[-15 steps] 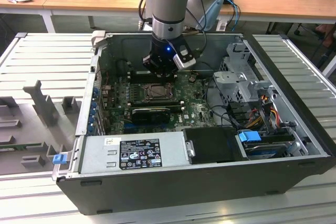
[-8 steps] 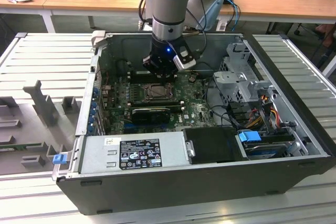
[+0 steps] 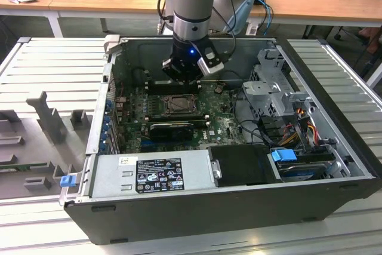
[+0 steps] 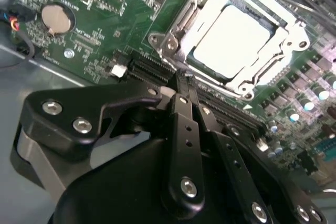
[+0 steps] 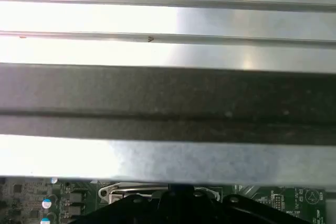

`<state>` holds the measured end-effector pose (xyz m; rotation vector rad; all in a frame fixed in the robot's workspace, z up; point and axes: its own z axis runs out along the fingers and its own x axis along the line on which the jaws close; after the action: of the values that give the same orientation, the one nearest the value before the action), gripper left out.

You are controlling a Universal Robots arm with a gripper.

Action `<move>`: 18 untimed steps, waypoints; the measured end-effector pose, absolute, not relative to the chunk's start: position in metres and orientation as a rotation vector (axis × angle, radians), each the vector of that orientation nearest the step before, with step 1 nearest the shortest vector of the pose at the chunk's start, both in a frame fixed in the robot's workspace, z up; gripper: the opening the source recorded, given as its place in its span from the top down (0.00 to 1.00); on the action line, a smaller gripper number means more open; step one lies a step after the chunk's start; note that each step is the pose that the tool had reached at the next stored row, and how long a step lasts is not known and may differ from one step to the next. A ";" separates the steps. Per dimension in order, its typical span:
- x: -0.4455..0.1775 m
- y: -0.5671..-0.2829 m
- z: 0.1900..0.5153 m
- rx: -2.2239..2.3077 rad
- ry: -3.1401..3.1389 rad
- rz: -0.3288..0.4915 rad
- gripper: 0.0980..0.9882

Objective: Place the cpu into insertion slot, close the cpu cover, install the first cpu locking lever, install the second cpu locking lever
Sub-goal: 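Install the first cpu locking lever, then install the second cpu locking lever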

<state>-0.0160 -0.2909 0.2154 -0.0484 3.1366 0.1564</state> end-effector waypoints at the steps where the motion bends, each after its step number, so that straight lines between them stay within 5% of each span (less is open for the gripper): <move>1: -0.016 -0.291 0.215 -0.048 3.137 0.156 0.99; 18: -0.016 -0.295 0.215 -0.049 3.137 0.156 0.99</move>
<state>-0.0160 -0.2954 0.2155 -0.0485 3.1368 0.1556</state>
